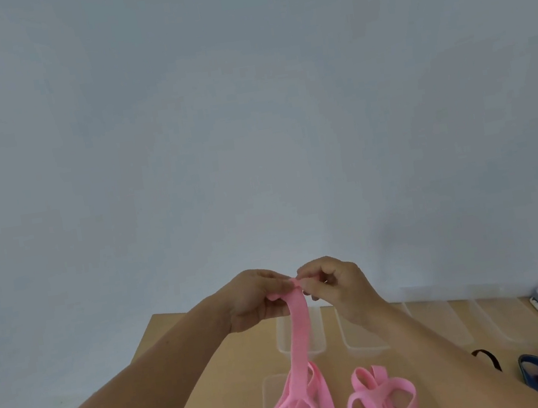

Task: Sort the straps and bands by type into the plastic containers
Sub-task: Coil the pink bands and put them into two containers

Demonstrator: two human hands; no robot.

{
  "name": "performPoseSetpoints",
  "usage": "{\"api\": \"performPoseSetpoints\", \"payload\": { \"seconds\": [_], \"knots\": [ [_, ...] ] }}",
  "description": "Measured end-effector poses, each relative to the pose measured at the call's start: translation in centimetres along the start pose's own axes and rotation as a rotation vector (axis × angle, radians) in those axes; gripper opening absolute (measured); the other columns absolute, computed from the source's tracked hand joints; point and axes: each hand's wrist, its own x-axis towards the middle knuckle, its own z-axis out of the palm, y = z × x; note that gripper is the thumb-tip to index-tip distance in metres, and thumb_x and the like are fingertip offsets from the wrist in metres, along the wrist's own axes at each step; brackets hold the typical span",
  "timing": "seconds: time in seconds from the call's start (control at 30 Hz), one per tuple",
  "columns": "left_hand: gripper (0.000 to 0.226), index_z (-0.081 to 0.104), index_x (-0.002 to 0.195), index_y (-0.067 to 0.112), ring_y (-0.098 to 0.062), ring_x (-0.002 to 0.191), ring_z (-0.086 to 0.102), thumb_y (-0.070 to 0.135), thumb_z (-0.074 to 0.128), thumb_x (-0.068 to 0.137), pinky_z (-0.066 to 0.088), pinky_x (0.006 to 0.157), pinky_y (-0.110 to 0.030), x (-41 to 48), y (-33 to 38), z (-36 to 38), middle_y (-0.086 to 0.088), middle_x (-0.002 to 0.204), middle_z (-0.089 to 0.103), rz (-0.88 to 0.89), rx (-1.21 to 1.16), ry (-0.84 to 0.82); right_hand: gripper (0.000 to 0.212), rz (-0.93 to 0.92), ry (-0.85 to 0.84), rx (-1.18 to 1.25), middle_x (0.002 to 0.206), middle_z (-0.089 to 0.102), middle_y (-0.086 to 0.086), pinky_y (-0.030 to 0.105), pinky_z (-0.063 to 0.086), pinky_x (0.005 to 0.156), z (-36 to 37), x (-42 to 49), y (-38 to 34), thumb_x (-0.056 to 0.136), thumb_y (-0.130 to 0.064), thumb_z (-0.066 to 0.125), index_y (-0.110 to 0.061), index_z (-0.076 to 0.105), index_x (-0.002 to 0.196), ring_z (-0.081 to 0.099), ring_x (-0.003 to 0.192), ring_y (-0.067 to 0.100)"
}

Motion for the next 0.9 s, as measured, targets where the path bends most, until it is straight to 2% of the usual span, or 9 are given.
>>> {"api": "performPoseSetpoints", "payload": {
  "seconds": [0.07,0.13,0.27,0.37,0.5,0.6,0.7,0.83,0.9],
  "knots": [
    [0.014,0.064,0.103,-0.007,-0.03,0.098,0.071,0.002,0.063,0.093,0.057,0.09,-0.041,0.0,-0.1,-0.1,-0.022,0.105,0.072,0.022,0.086,-0.016,0.013,0.056,0.021,0.091,0.09,0.073,0.004,0.034,0.058,0.072,0.1,0.0,-0.6,0.09,-0.012,0.068,-0.012,0.072,0.102,0.069,0.077,0.027],
    [0.01,0.061,0.101,-0.003,-0.029,0.096,0.071,0.003,0.062,0.094,0.057,0.09,-0.041,-0.2,-0.1,0.0,-0.02,0.103,0.071,0.052,0.189,-0.029,0.021,0.121,0.025,0.114,0.09,0.073,0.008,0.032,0.057,0.068,-0.1,0.1,-1.0,0.092,-0.014,0.066,-0.013,0.066,0.113,0.069,0.072,0.026],
    [0.01,0.058,0.101,-0.002,-0.03,0.1,0.071,0.005,0.061,0.095,0.057,0.089,-0.041,-0.3,-0.1,-0.1,-0.018,0.102,0.073,0.138,0.308,-0.027,0.017,0.194,-0.089,0.045,0.08,0.073,0.008,0.031,0.053,0.059,-0.4,0.1,-1.1,0.089,-0.022,0.071,-0.009,0.071,0.099,0.065,0.063,0.021],
    [0.011,0.059,0.1,-0.002,-0.032,0.098,0.071,0.005,0.063,0.094,0.057,0.089,-0.044,-0.5,-0.2,-0.1,-0.017,0.099,0.073,0.155,0.326,-0.011,0.023,0.182,-0.103,0.004,0.08,0.072,0.009,0.028,0.052,0.057,-0.3,0.0,-0.9,0.082,-0.024,0.078,-0.008,0.07,0.096,0.065,0.061,0.018],
    [0.018,0.059,0.101,-0.001,-0.033,0.093,0.071,0.012,0.068,0.092,0.058,0.086,-0.041,-0.7,-0.5,0.2,-0.021,0.098,0.071,0.134,0.269,0.016,0.019,0.139,-0.094,-0.071,0.079,0.071,0.008,0.025,0.051,0.055,-0.2,0.1,-0.7,0.083,-0.021,0.078,-0.009,0.068,0.094,0.065,0.059,0.014],
    [0.022,0.058,0.099,0.004,-0.028,0.081,0.069,0.023,0.068,0.093,0.057,0.078,-0.037,-0.7,-0.8,0.3,-0.016,0.095,0.072,0.122,0.236,0.021,0.01,0.082,-0.043,-0.124,0.079,0.07,0.008,0.024,0.052,0.055,-0.3,0.1,-0.6,0.086,-0.017,0.074,-0.012,0.067,0.092,0.064,0.057,0.012],
    [0.017,0.058,0.098,0.005,-0.025,0.077,0.068,0.021,0.063,0.096,0.056,0.073,-0.035,-0.7,-1.2,0.5,-0.015,0.091,0.072,0.112,0.191,0.031,0.006,-0.002,-0.003,-0.232,0.076,0.069,-0.002,0.027,0.057,0.06,-0.1,-0.2,-0.2,0.086,-0.019,0.072,-0.019,0.067,0.088,0.064,0.059,0.009],
    [0.013,0.06,0.095,0.006,-0.021,0.074,0.068,0.019,0.062,0.096,0.056,0.07,-0.031,-0.9,-1.2,0.5,-0.012,0.088,0.071,0.06,0.12,0.0,0.003,-0.119,0.011,-0.385,0.073,0.065,-0.011,0.015,0.049,0.061,-0.1,-0.6,0.0,0.088,-0.023,0.069,-0.024,0.066,0.088,0.058,0.064,0.002],
    [0.009,0.061,0.094,0.007,-0.019,0.072,0.068,0.015,0.064,0.094,0.055,0.064,-0.028,-0.9,-1.0,0.3,-0.01,0.086,0.071,0.028,0.068,-0.015,0.002,-0.184,-0.016,-0.429,0.078,0.065,-0.014,0.018,0.05,0.065,-0.1,-0.6,0.1,0.089,-0.023,0.068,-0.024,0.067,0.091,0.06,0.07,0.004]
  ]
}}
